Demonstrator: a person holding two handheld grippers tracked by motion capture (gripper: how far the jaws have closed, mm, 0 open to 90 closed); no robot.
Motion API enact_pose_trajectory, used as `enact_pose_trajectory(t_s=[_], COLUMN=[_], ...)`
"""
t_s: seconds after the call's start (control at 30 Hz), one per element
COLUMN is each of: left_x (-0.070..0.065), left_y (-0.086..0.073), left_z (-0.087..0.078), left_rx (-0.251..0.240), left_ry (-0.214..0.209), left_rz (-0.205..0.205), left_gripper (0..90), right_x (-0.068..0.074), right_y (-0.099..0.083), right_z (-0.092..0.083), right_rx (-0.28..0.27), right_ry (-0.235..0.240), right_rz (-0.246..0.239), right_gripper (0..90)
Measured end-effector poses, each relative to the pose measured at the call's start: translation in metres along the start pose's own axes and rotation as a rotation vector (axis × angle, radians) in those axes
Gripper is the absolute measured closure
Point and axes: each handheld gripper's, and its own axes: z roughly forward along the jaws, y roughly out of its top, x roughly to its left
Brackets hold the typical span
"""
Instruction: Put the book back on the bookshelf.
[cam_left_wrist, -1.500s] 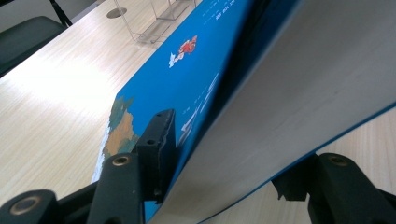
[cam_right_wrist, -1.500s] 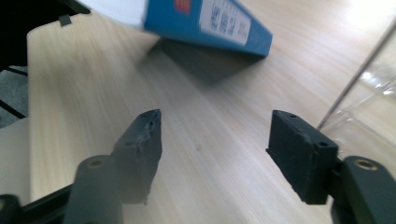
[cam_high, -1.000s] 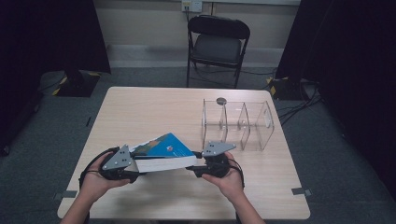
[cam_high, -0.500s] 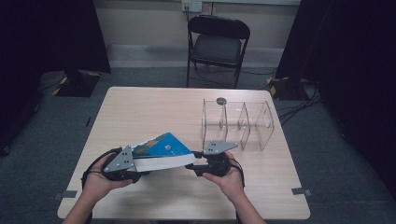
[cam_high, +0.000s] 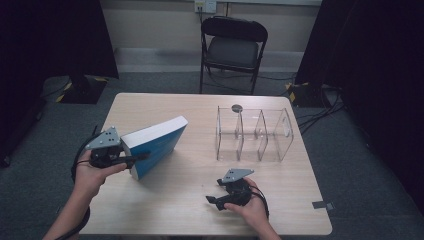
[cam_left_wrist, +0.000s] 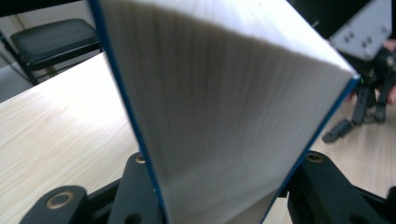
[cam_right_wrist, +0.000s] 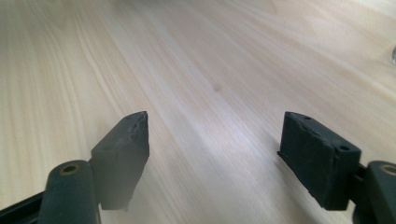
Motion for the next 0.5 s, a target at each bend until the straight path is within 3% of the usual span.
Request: enact_pose_trajectory(t_s=[0.13, 0.4, 0.5], left_x=[0.01, 0.014, 0.016], left_y=[0.001, 0.004, 0.005], left_z=[-0.005, -0.007, -0.008], left_rx=[-0.004, 0.017, 0.032], left_ry=[0.036, 0.054, 0.064], left_rz=[-0.032, -0.05, -0.075], left_gripper=[60.5, 60.5, 60.4], right_x=[-0.003, 0.001, 0.003], right_y=[-0.004, -0.004, -0.004], right_z=[0.002, 0.003, 0.004], right_rx=[0.001, 0.022, 0.026], right_ry=[-0.015, -0.039, -0.054], right_rz=[0.006, -0.046, -0.063], right_gripper=[23.1, 22.6, 22.6])
